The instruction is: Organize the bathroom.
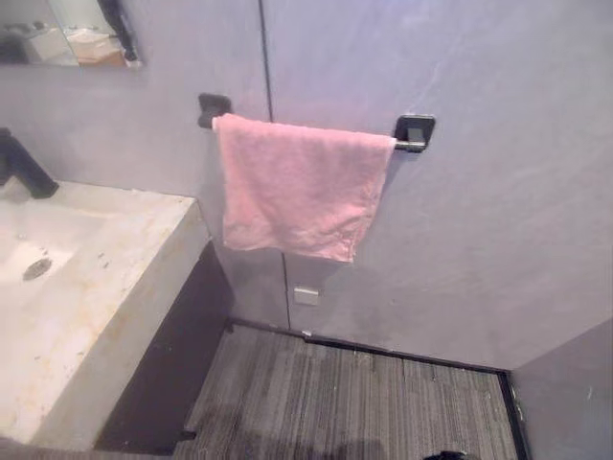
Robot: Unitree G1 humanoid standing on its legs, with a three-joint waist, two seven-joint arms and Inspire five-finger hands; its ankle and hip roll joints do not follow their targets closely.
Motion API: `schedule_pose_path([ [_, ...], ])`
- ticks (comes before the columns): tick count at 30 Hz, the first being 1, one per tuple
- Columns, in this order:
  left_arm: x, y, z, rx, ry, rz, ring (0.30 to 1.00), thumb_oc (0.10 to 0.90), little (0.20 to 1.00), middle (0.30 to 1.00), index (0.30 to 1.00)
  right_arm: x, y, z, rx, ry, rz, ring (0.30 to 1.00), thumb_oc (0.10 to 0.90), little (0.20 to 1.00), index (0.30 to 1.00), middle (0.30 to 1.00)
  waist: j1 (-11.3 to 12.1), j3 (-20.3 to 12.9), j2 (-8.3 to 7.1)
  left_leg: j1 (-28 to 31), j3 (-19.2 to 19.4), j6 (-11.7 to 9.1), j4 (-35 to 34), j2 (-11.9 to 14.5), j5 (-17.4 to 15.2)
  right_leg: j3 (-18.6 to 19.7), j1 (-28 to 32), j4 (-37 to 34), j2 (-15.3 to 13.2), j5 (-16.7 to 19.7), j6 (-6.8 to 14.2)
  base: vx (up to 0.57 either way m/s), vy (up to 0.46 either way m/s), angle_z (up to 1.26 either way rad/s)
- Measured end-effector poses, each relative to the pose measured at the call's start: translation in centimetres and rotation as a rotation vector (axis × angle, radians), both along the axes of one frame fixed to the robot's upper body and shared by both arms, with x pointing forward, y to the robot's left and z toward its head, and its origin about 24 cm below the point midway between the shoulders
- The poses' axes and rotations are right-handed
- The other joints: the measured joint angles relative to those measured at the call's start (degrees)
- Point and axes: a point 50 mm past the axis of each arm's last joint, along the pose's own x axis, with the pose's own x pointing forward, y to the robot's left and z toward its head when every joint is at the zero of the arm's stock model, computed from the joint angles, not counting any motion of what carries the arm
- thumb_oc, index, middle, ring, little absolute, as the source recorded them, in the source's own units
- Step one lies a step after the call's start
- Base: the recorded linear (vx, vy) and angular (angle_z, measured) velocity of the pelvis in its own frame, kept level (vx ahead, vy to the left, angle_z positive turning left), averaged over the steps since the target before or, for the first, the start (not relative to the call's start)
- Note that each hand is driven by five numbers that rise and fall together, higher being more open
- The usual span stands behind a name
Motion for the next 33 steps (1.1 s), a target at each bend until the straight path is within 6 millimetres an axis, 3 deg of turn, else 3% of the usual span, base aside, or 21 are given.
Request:
schedule_pose_path([
  [1,0.6,0.0,0.1,0.004,-0.017,-0.01,0.9,0.8,0.9,0.9,0.9,-0.5,-0.1,-0.1,0.002,0.017,-0.001,0.9,0.8,0.9,0.9,0.9,0.12,0.13,0.59,0.46,-0.7,1.46,-2.9,-0.78,0.94,0.11,-2.7,4.68,-0.24,-0.4,-0.39,-0.13,0.003,1.37],
  [2,2.4,0.3,0.6,0.021,-0.072,-0.03,0.9,0.8,0.9,0.9,0.9,-1.3,0.1,-0.4,0.015,0.05,-0.007,0.9,0.8,0.9,0.9,0.9,-1.24,-0.01,1.08,0.74,-2.23,-2.17,-9.63,-0.77,4.75,1.75,-7.67,6.52,2.6,-3.83,-0.46,-0.08,0.007,1.6],
  [3,3.8,1.3,1.3,0.048,-0.118,-0.044,0.9,0.8,0.9,0.9,0.9,-1.7,0.7,-0.6,0.035,0.073,-0.011,0.9,0.8,0.9,0.9,0.9,-2.01,-0.82,-1.32,0.58,-2.07,-5.53,-15.38,-3.47,8.07,4.79,-9.86,-1.19,3.83,-2.14,-3.58,-0.17,0.025,2.27],
  [4,5.9,1.1,1.8,0.051,-0.169,-0.058,0.9,0.8,0.9,0.9,0.9,-1.7,0.3,-0.6,0.028,0.069,-0.01,0.9,0.8,0.9,0.9,0.9,-3.14,1.0,-1.37,-3.67,1.58,-2.55,1.27,-1.91,-3.35,1.22,-10.37,-0.93,2.23,4.14,-6.25,-0.12,0.022,1.47],
  [5,6.4,0.9,1.9,0.041,-0.181,-0.058,0.9,0.8,0.9,0.9,0.9,-1.7,0.0,-0.5,0.017,0.067,-0.01,0.9,0.8,0.9,0.9,0.9,-2.37,1.03,-1.05,-3.81,3.29,-2.74,8.28,-0.94,-7.25,0.61,-10.53,-0.6,2.02,4.68,-5.86,-0.24,0.087,1.12],
  [6,6.1,0.3,1.6,0.028,-0.161,-0.057,0.9,0.8,0.9,0.9,0.9,-1.9,-0.6,-0.4,0.006,0.059,-0.011,0.9,0.8,0.9,0.9,0.9,-2.69,0.54,-0.35,-2.09,4.7,-5.49,16.14,-0.13,-10.31,-0.86,-8.9,-1.98,1.56,5.22,-5.23,-0.21,0.108,0.28],
  [7,6.1,0.3,1.6,0.028,-0.161,-0.057,0.9,0.8,0.9,0.9,0.9,-1.9,-0.6,-0.4,0.006,0.059,-0.011,0.9,0.8,0.9,0.9,0.9,-2.69,0.54,-0.35,-2.09,4.7,-5.49,16.14,-0.13,-10.31,-0.86,-8.9,-1.98,1.56,5.22,-5.23,-0.26,0.138,0.92],
  [9,5.9,-2.3,0.8,-0.027,-0.142,-0.085,0.9,0.8,0.9,0.9,0.9,-2.4,-2.5,0.2,-0.031,0.032,-0.006,0.9,0.8,0.9,0.9,0.9,-6.34,-2.15,4.35,3.85,3.75,-9.07,16.08,-0.55,-14.02,-7.56,-9.18,-3.27,0.19,6.47,-3.64,-0.28,0.166,1.46],
  [10,6.4,-2.8,0.8,-0.033,-0.153,-0.1,0.9,0.8,0.9,0.9,0.9,-2.0,-2.8,0.4,-0.034,0.018,-0.002,0.9,0.8,0.9,0.9,0.9,-6.43,-2.34,5.17,3.88,4.08,-9.34,13.84,-1.19,-15.3,-8.87,-10.4,-1.94,-0.61,6.51,-3.52,-0.42,0.272,1.31],
  [13,9.0,-4.3,1.5,-0.038,-0.213,-0.169,0.9,0.8,0.9,0.9,0.9,-1.0,-3.3,0.8,-0.022,-0.032,-0.025,0.9,0.8,0.9,0.9,0.9,-8.24,-2.19,6.26,5.98,7.97,-0.75,-1.67,-5.98,-14.44,-9.51,-16.24,7.95,-7.72,6.66,-1.81,-0.49,0.313,1.47],
  [14,10.1,-4.8,1.9,-0.03,-0.246,-0.208,0.9,0.8,0.9,0.9,0.9,-1.1,-3.4,0.8,-0.019,-0.029,-0.037,0.9,0.8,0.9,0.9,0.9,-8.85,-1.89,6.5,9.5,7.67,2.5,-9.47,-8.6,-13.0,-8.77,-19.33,13.64,-9.27,5.06,1.57,-0.42,0.212,1.23],
  [15,10.1,-4.7,1.9,-0.024,-0.25,-0.214,0.9,0.8,0.9,0.9,0.9,-1.0,-3.3,0.8,-0.017,-0.035,-0.037,0.9,0.8,0.9,0.9,0.9,-8.76,-2.08,7.09,9.96,6.64,3.33,-12.45,-9.07,-13.35,-7.43,-20.52,13.53,-7.97,4.01,3.64,-0.55,0.282,1.04],
  [16,10.2,-3.8,2.2,0.006,-0.25,-0.209,0.9,0.8,0.9,0.9,0.9,0.4,-2.4,0.9,0.019,-0.079,-0.045,0.9,0.8,0.9,0.9,0.9,-8.62,-1.33,5.91,9.7,5.59,4.73,-13.96,-10.54,-11.76,-5.58,-22.91,12.42,-6.28,3.66,4.08,-0.37,0.201,0.53],
  [19,9.0,-3.0,1.9,0.035,-0.205,-0.19,0.9,0.8,0.9,0.9,0.9,1.8,-1.9,1.3,0.051,-0.15,-0.063,0.9,0.8,0.9,0.9,0.9,-8.46,-0.44,5.14,9.23,4.66,5.38,-15.09,-12.95,-10.5,-5.56,-24.8,7.27,-3.34,8.17,6.22,-0.4,0.227,0.37],
  [22,6.0,-3.0,0.8,0.027,-0.136,-0.161,0.9,0.8,0.9,0.9,0.9,2.2,-2.1,1.5,0.035,-0.192,-0.074,0.9,0.8,0.9,0.9,0.9,-7.93,-0.71,5.44,10.1,3.32,6.11,-15.38,-15.36,-11.55,-5.15,-22.02,1.53,-2.74,14.01,2.95,-0.44,0.221,0.0],
  [24,5.6,-2.9,0.7,0.031,-0.122,-0.159,0.9,0.8,0.9,0.9,0.9,2.2,-2.2,1.6,0.042,-0.204,-0.093,0.9,0.8,0.9,0.9,0.9,-7.62,-0.42,5.01,10.17,3.58,6.57,-15.32,-15.28,-11.23,-3.06,-21.67,1.56,-3.06,15.61,4.04,-0.38,0.07,0.07],
  [27,7.2,-3.1,1.3,0.027,-0.159,-0.186,0.9,0.8,0.9,0.9,0.9,1.6,-2.4,1.4,0.019,-0.189,-0.106,0.9,0.8,0.9,0.9,0.9,-9.73,0.26,5.47,10.55,-0.18,8.17,-16.97,-15.17,-7.84,10.65,-21.44,0.92,-2.76,19.62,9.33,-0.25,0.041,0.75],
  [28,8.0,-3.3,1.6,0.02,-0.17,-0.211,0.9,0.8,0.9,0.9,0.9,1.0,-2.5,1.2,0.011,-0.167,-0.127,0.9,0.8,0.9,0.9,0.9,-10.95,0.5,6.13,9.85,-1.86,9.5,-16.93,-15.22,-6.97,14.77,-20.95,0.12,-4.06,19.74,10.27,-0.26,0.06,0.7],
  [29,8.2,-3.4,1.7,0.017,-0.175,-0.219,0.9,0.8,0.9,0.9,0.9,0.8,-2.4,1.2,0.012,-0.159,-0.138,0.9,0.8,0.9,0.9,0.9,-10.87,0.79,6.22,9.89,-1.68,9.5,-17.26,-15.27,-6.01,14.89,-20.77,0.11,-4.82,19.55,10.63,-0.26,0.041,0.3],
  [30,7.5,-3.0,1.4,0.022,-0.145,-0.214,0.9,0.8,0.9,0.9,0.9,1.0,-2.0,1.0,0.02,-0.152,-0.139,0.9,0.8,0.9,0.9,0.9,-9.62,1.27,6.67,9.29,-0.09,9.8,-17.06,-14.75,-5.21,14.88,-20.6,3.47,-8.55,17.22,11.42,-0.35,-0.005,-0.13],
  [33,6.9,-2.6,1.3,0.034,-0.128,-0.189,0.9,0.8,0.9,0.9,0.9,0.9,-1.5,0.8,0.015,-0.124,-0.11,0.9,0.8,0.9,0.9,0.9,-8.3,0.78,7.89,5.9,1.45,10.06,-15.46,-13.33,-4.44,14.77,-19.8,13.94,-12.44,11.27,12.76,-0.35,-0.084,-0.24],
])
